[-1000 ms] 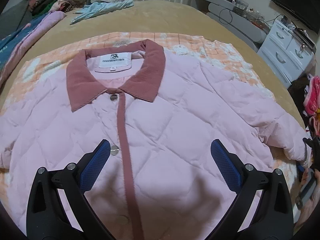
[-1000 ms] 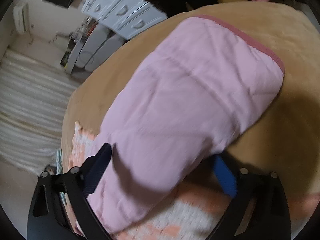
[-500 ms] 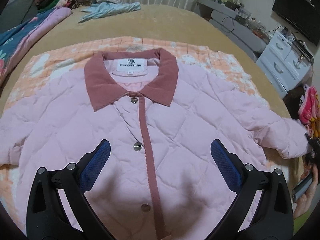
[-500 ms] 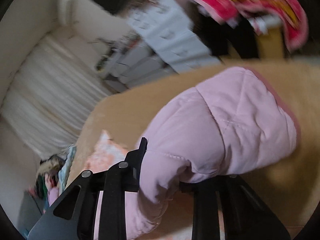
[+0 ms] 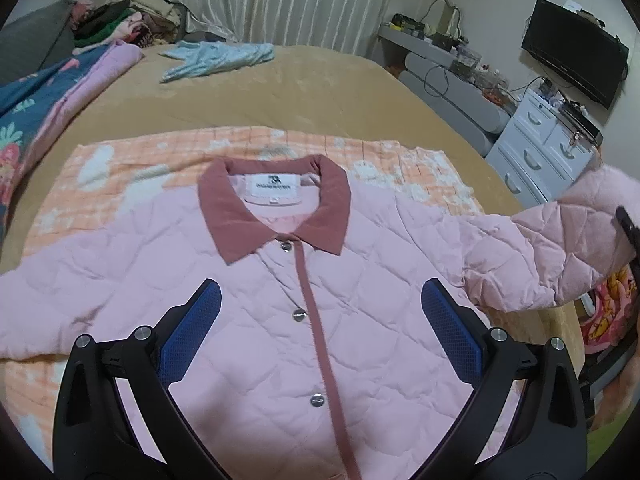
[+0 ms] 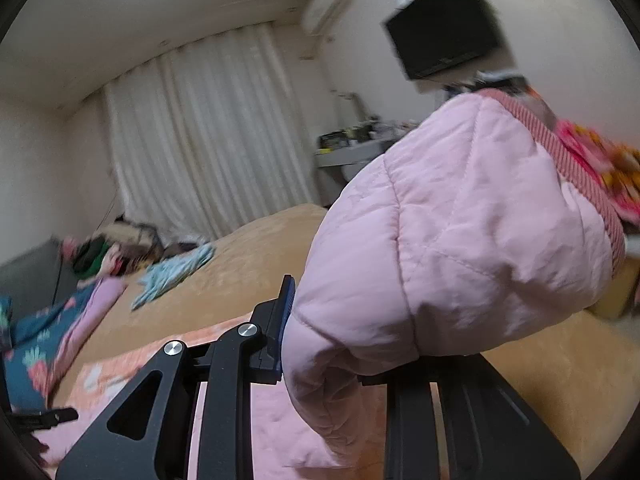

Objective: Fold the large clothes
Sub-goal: 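Lift the sleeve cuff up off the blanket with the right tool, then fold the held sleeve across the jacket front and open the right tool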

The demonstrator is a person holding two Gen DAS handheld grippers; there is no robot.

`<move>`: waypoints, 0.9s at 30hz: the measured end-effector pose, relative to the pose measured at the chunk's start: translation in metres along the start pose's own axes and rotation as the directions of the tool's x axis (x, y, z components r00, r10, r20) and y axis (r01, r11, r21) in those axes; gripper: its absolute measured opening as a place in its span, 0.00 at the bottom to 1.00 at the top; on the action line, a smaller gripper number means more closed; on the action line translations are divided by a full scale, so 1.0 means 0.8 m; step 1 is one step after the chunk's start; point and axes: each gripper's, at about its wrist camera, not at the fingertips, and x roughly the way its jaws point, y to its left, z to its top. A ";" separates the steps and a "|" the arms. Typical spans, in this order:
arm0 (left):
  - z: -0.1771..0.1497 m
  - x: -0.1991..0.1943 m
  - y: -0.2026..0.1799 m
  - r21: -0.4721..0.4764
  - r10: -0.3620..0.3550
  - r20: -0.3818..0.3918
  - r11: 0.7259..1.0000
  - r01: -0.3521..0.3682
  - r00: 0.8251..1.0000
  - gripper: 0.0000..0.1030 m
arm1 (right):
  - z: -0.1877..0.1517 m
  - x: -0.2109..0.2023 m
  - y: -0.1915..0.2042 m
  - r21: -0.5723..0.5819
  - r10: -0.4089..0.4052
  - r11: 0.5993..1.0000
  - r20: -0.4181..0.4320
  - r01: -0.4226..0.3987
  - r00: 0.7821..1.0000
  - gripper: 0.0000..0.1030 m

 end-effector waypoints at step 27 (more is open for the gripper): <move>0.014 -0.085 0.122 -0.159 -0.015 0.090 0.987 0.029 0.996 0.91 | -0.037 -0.003 0.255 -0.415 0.157 0.885 -0.163 -0.213 0.974 0.22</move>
